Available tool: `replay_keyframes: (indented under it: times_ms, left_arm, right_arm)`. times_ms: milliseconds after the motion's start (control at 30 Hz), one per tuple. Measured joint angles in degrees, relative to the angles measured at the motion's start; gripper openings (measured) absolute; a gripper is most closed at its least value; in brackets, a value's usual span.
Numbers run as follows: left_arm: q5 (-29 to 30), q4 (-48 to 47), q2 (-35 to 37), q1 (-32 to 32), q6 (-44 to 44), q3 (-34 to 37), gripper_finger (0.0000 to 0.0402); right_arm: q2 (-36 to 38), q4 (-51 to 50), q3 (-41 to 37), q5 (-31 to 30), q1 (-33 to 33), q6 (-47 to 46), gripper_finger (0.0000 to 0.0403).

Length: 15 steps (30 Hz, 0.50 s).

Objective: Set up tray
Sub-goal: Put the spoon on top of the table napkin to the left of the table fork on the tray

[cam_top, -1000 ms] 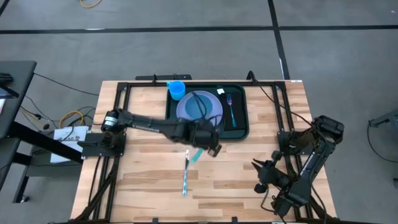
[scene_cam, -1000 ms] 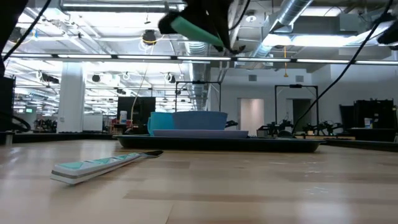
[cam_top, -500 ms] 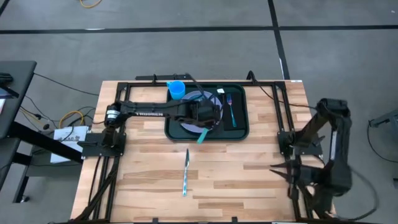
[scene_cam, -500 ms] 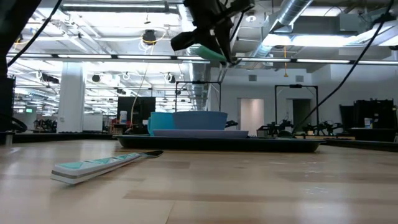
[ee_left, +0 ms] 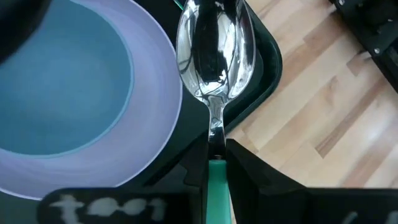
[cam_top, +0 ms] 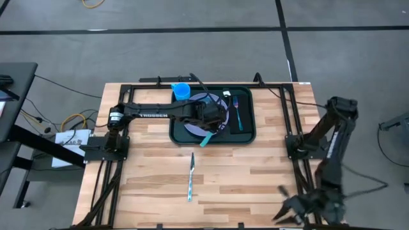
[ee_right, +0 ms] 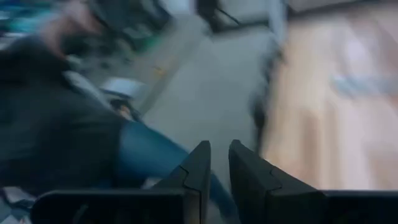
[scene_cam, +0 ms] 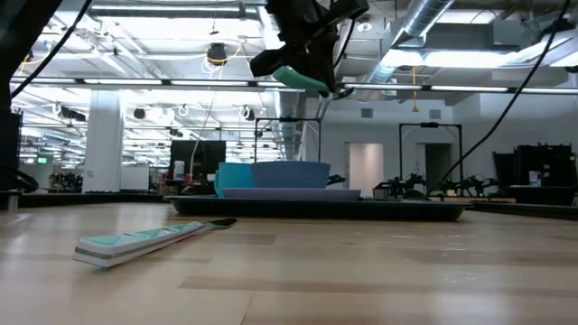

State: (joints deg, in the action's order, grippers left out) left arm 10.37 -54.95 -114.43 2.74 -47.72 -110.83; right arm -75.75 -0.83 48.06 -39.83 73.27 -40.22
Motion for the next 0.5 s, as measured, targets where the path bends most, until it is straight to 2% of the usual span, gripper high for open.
replay_keyframes:
  times_ms: [67,100,167,200,267,400,500]
  left_arm:
    - [-1.6,0.0,0.0,0.0,-0.1,0.0,0.0022]
    - [-2.0,0.0,0.0,0.0,-0.6,0.0,0.0022]
    - [-2.3,0.0,0.0,0.0,-2.0,0.0,0.0022]
    - [-2.3,0.0,0.0,0.0,-2.7,0.0,0.0022]
    - [-2.7,0.0,0.0,0.2,-3.9,0.0,0.0022]
    - [-3.9,0.1,0.0,0.8,-5.4,0.0,0.0022]
    - [-2.7,0.7,0.0,1.4,-5.4,0.0,0.0022]
  right_arm:
    - [-3.0,13.6,-0.6,7.0,-4.4,12.6,0.0051]
    - [-4.8,19.8,-0.4,11.9,-6.7,18.5,0.0051]
    - [-7.6,26.1,0.9,23.9,-11.7,27.1,0.0051]
    - [-8.6,26.4,2.2,30.2,-14.3,29.7,0.0051]
    - [-8.9,23.0,4.0,38.4,-18.8,32.1,0.0051]
    - [-5.0,14.8,4.4,43.8,-24.5,37.1,0.0051]
    - [1.2,6.5,4.1,45.9,-25.9,40.5,0.0051]
